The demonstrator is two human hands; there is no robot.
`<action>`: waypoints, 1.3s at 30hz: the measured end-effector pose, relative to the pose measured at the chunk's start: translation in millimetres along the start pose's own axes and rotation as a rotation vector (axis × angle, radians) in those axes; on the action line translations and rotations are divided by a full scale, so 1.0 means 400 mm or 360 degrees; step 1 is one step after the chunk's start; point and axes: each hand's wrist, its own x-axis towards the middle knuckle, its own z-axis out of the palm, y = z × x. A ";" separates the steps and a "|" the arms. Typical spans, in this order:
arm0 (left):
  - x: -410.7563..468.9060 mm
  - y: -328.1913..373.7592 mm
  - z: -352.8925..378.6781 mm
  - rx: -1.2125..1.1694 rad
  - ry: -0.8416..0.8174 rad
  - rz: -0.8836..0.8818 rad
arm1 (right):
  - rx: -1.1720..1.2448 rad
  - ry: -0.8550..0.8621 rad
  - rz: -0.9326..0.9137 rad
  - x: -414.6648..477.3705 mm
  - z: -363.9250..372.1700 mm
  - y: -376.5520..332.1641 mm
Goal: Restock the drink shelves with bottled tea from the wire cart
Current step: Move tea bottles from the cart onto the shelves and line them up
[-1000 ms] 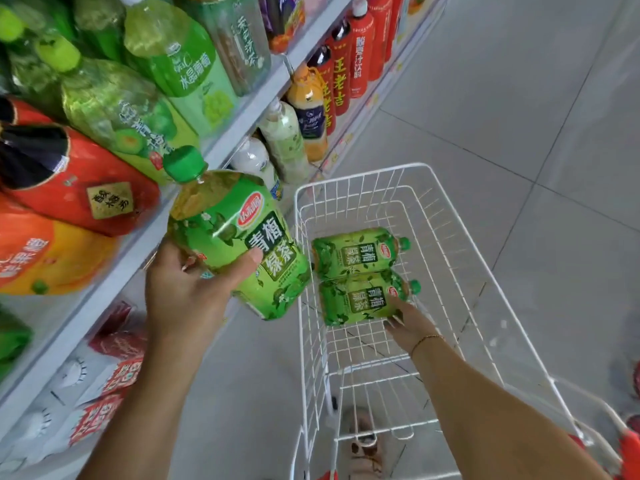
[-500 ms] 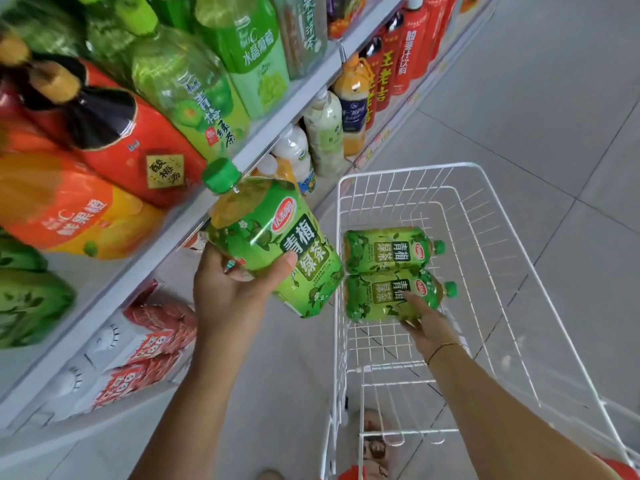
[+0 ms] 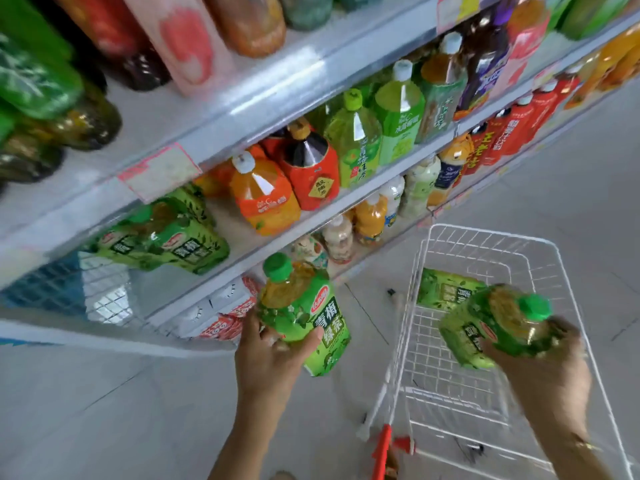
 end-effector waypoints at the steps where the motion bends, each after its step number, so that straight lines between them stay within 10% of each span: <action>1: -0.014 0.001 -0.033 0.0014 0.0059 -0.0007 | 0.0031 0.0010 -0.0045 -0.017 -0.030 -0.026; 9: -0.075 -0.041 -0.281 -0.0087 0.0357 -0.0023 | 0.0436 -0.0269 -0.0700 -0.228 -0.089 -0.291; 19: -0.066 -0.178 -0.559 -0.0178 0.0481 0.0040 | 0.0323 -0.0957 -0.1578 -0.485 0.349 -0.488; 39: 0.147 -0.363 -0.628 -0.0077 0.0714 0.0298 | 0.0343 -0.1052 -0.2101 -0.528 0.764 -0.656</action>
